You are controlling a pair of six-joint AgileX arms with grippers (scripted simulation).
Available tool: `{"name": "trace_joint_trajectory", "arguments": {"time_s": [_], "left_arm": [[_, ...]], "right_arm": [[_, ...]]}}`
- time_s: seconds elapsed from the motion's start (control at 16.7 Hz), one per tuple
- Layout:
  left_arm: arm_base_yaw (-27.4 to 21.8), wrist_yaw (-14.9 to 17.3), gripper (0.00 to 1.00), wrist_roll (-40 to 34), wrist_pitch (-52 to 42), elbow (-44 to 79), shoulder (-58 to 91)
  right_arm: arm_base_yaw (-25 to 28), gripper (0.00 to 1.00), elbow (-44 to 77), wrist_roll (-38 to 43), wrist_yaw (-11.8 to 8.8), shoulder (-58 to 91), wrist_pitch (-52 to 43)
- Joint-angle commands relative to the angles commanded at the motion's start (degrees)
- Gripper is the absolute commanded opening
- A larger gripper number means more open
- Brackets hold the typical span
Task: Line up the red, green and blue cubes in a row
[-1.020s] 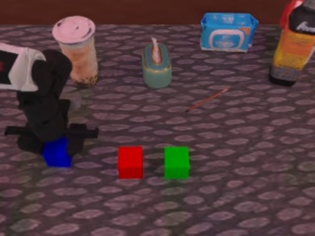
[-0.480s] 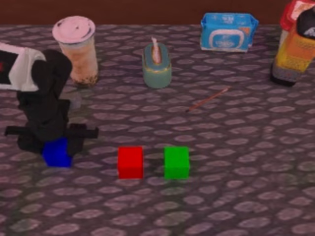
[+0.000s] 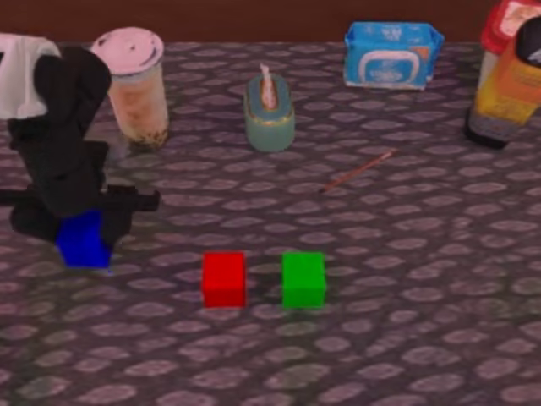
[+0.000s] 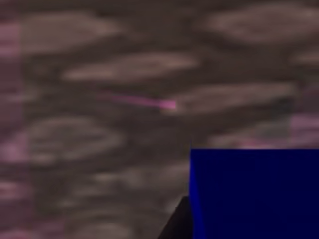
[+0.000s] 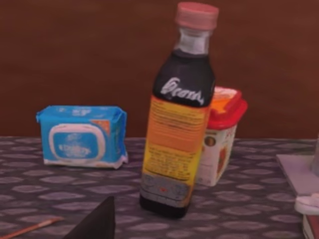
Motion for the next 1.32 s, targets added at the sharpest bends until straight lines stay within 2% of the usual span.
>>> {"name": "trace_joint_trajectory", "arguments": {"time_s": [0.42,0.6,0.84,1.32], "left_arm": [[-0.12,-0.03,0.0,0.04,-2.91,1.72,-1.8],[-2.66,-0.02,0.0,-2.57,-4.99,5.41,1.08],[-10.19,0.01,0.0,-10.76,-11.41,18.77,9.66],[-30.0,0.3,0.0,-32.27,-27.42,56.91,29.95]], "right_arm": [[0.0,1.0,0.0,0.0,0.0,0.0,0.0],[0.0,1.0,0.0,0.0,0.0,0.0,0.0],[0.0,1.0,0.0,0.0,0.0,0.0,0.0],[0.0,1.0,0.0,0.0,0.0,0.0,0.0]]}}
